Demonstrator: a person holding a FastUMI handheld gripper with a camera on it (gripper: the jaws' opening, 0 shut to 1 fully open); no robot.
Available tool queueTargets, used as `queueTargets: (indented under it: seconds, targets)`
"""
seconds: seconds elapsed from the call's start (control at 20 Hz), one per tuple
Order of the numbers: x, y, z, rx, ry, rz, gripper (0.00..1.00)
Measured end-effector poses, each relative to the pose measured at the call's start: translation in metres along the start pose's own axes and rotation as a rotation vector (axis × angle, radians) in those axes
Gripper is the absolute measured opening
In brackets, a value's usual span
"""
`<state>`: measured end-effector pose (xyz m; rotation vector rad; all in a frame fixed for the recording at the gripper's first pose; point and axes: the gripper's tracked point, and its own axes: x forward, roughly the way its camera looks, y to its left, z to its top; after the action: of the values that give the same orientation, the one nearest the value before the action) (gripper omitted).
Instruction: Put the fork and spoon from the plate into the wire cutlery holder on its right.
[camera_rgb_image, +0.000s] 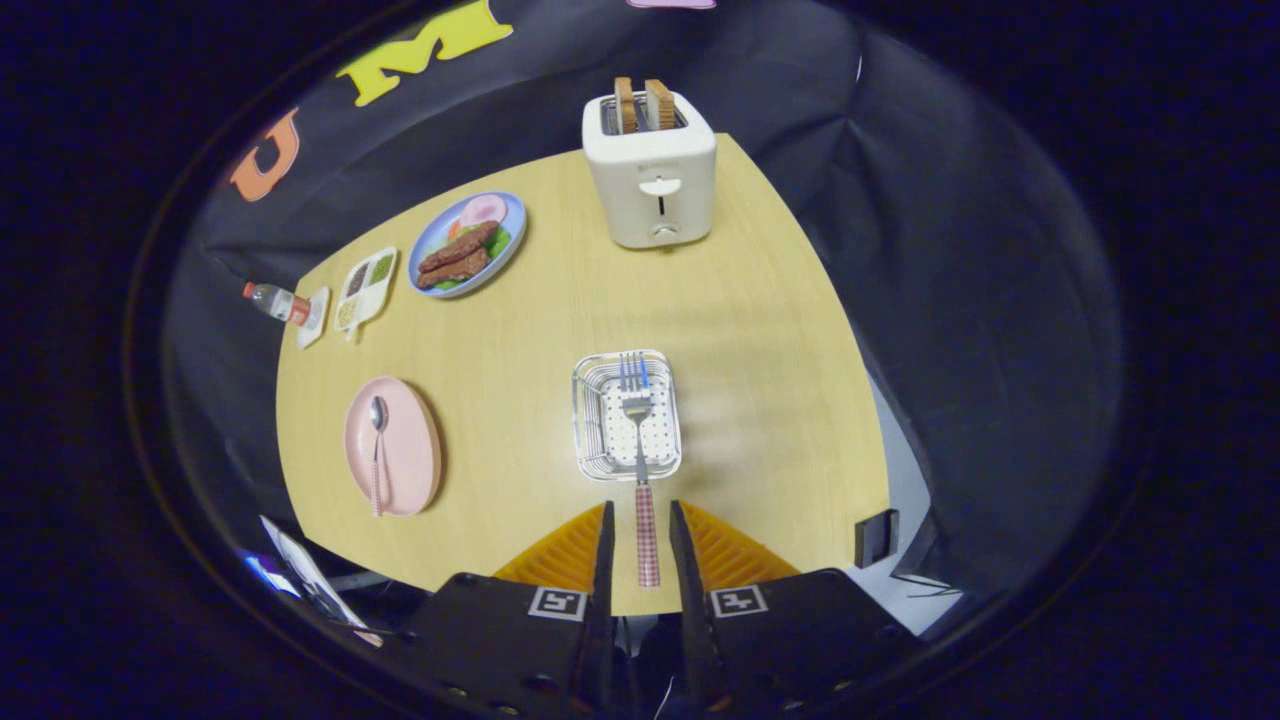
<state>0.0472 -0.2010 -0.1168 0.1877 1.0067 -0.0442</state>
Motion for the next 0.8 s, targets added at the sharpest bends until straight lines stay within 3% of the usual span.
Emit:
queueTargets:
  seconds: [0.1,0.4,0.45,0.6,0.8]
  targets:
    - [-0.005,0.009,0.000,-0.005,-0.014,0.001,0.32]
    - [-0.014,0.068,-0.009,-0.053,-0.032,0.069,0.51]
    - [-0.012,0.079,-0.010,-0.069,-0.036,0.076,0.62]
    - [-0.011,0.116,-0.018,-0.117,-0.035,0.097,0.71]
    - [0.004,0.172,-0.028,-0.174,-0.034,0.124,0.95]
